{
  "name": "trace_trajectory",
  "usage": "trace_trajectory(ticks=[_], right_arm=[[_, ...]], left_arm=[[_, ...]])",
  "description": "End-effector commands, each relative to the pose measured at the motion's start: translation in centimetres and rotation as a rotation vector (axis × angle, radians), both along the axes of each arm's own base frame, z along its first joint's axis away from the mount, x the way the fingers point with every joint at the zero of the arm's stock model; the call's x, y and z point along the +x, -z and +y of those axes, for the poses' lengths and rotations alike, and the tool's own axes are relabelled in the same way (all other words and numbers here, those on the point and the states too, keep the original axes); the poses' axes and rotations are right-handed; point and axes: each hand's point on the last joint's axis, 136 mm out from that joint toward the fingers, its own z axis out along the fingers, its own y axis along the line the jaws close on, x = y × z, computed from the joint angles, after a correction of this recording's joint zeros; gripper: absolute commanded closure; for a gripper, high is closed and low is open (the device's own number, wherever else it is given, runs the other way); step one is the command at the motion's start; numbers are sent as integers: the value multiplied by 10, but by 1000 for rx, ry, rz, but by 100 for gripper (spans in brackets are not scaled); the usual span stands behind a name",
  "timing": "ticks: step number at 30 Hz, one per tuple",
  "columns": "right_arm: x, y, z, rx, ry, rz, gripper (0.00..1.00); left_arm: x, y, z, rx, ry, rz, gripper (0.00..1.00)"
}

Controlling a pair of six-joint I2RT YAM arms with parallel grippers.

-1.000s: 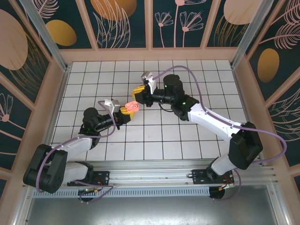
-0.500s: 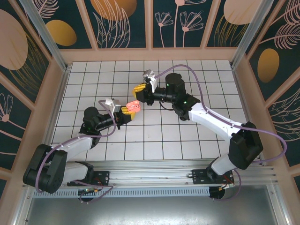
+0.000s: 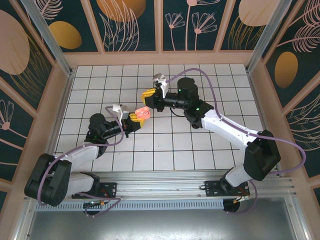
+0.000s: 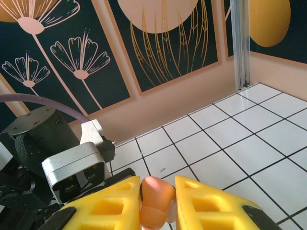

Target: Insert wireless bluetooth earbuds into charging case

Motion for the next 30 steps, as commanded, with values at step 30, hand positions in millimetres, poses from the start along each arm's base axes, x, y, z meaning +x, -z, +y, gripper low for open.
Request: trace_trajectory(ticks=[30], right_arm=[[-33,-7,-8,52,-124,-54,79]], left_arm=[[-16,-20,-7,18,50,-203,92]])
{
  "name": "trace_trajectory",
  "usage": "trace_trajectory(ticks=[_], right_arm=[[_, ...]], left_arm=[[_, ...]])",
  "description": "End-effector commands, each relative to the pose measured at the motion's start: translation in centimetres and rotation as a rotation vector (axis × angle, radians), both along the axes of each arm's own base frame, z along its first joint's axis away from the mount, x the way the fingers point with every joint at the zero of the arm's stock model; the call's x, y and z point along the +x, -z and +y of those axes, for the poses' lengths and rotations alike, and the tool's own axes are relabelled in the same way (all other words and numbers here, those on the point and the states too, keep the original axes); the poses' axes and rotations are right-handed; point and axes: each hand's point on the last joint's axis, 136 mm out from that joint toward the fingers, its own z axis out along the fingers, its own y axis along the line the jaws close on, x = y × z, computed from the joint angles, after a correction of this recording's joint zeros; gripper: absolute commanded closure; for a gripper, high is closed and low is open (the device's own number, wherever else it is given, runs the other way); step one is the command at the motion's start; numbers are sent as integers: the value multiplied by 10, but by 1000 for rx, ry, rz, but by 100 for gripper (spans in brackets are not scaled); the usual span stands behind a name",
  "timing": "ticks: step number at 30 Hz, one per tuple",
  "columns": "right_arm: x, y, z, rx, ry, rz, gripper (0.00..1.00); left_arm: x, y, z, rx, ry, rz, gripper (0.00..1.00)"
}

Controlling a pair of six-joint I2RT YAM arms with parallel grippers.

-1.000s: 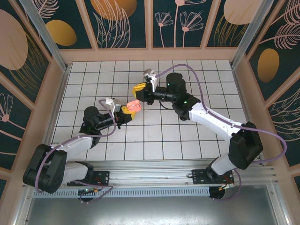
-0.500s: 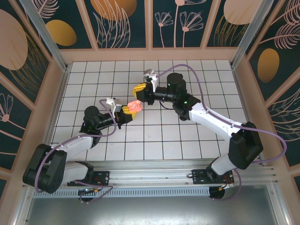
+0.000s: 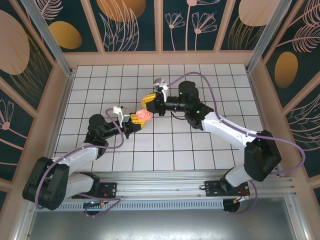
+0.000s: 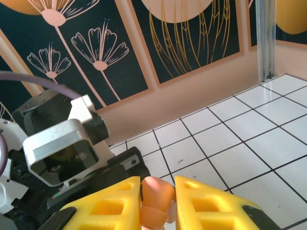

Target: Insert wireless bluetooth earbuds into charging case

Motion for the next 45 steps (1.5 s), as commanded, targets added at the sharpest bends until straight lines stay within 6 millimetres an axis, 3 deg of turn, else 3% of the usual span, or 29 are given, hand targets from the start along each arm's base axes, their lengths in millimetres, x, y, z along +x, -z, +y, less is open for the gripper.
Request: trace_trajectory(ticks=[1,7,45], right_arm=[[-17,-22,-5,44,-39,-85,79],[-28,-18,3,23,-69,-93,79],[-38,28,17,-67,-78,-43,79]], left_arm=[[-3,-5,-1,-1,8,-48,92],[-1,-5,-2,-4,5,-35,92],[3,-20,-3,-29,-1,-18,92]])
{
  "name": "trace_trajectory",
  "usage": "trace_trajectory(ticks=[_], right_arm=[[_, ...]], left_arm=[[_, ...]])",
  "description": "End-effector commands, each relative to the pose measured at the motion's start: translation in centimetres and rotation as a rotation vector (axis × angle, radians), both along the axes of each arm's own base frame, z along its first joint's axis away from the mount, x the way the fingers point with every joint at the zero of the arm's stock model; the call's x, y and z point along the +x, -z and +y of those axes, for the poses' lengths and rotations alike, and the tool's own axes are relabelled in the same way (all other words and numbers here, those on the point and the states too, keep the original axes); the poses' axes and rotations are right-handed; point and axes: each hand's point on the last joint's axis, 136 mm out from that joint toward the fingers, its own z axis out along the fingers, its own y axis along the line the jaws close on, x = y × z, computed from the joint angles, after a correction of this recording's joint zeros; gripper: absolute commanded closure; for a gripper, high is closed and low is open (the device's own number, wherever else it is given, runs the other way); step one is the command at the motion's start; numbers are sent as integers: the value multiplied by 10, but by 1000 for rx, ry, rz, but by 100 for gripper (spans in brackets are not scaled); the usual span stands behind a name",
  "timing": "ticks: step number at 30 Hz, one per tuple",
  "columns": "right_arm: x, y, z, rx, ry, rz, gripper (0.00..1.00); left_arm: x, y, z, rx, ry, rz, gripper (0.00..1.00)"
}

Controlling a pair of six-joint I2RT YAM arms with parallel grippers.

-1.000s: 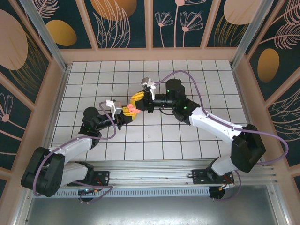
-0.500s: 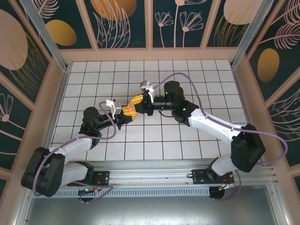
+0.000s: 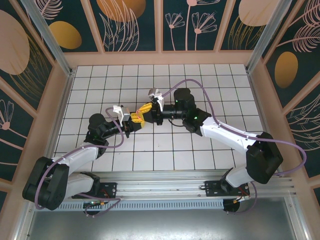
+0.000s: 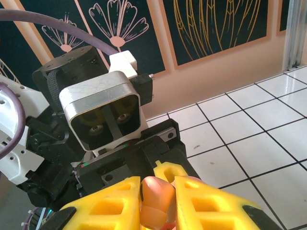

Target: Insert wireless bluetooth earbuds into charging case

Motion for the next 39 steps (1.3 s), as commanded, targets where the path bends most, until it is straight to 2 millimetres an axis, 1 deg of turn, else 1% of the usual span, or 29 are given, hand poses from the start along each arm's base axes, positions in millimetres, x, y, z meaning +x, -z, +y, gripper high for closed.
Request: trace_trajectory(ticks=[1,13,21,25,39], right_arm=[[-3,11,4,-22,-5,-9,79],[1,29,6,-76,24,-7,79],[3,35,5,-105,40,-13,79],[3,32,3,-103,48,-24,79],[-2,6,-6,-44,65,-72,79]], left_arm=[[-1,-18,-2,-24,14,-38,92],[-2,-26,-1,-38,12,-47,92],[-2,-29,-1,-45,10,-54,92],[0,-28,-1,-46,6,-45,92],[4,-26,-2,-42,-5,-28,92]])
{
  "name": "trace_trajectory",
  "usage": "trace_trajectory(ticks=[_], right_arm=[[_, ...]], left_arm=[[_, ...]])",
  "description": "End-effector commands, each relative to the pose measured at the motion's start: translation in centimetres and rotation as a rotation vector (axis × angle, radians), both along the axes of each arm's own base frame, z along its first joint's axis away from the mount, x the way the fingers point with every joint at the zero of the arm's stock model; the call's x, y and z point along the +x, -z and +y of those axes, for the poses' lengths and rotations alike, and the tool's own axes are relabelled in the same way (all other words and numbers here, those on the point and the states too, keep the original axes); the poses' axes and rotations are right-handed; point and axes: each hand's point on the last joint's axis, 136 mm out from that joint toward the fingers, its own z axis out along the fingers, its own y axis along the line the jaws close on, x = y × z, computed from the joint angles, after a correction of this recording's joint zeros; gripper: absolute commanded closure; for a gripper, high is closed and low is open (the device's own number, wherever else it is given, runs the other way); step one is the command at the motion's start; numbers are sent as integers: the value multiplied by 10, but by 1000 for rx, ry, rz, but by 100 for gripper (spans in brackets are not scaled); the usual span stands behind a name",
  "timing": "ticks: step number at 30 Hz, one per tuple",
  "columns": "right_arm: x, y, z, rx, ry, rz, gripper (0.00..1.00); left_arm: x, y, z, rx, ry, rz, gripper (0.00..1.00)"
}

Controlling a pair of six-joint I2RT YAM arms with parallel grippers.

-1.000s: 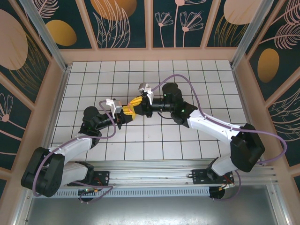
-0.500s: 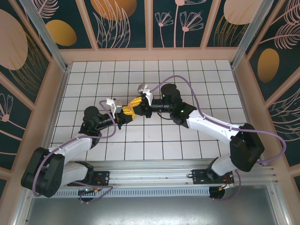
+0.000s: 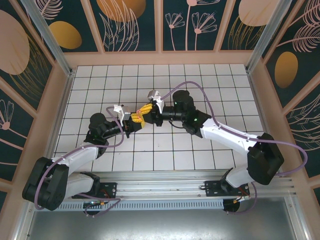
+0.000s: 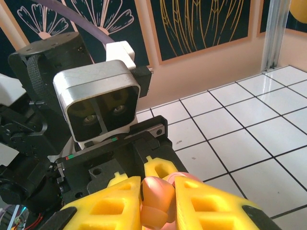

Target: Insert wireless bluetooth earbuds into charging case

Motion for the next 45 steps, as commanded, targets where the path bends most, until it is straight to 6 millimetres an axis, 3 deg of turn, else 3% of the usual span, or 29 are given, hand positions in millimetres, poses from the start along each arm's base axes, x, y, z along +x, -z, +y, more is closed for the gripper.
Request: trace_trajectory(ticks=[1,21,45], right_arm=[[-5,-5,-6,5,10,-8,79],[-9,-45,-22,110,10,-49,79],[-12,-52,-33,150,-14,-25,79]], left_arm=[[2,-30,-2,-43,1,-91,92],[6,-30,-3,-35,-4,-79,92],[7,-28,-3,-32,-1,-67,92]])
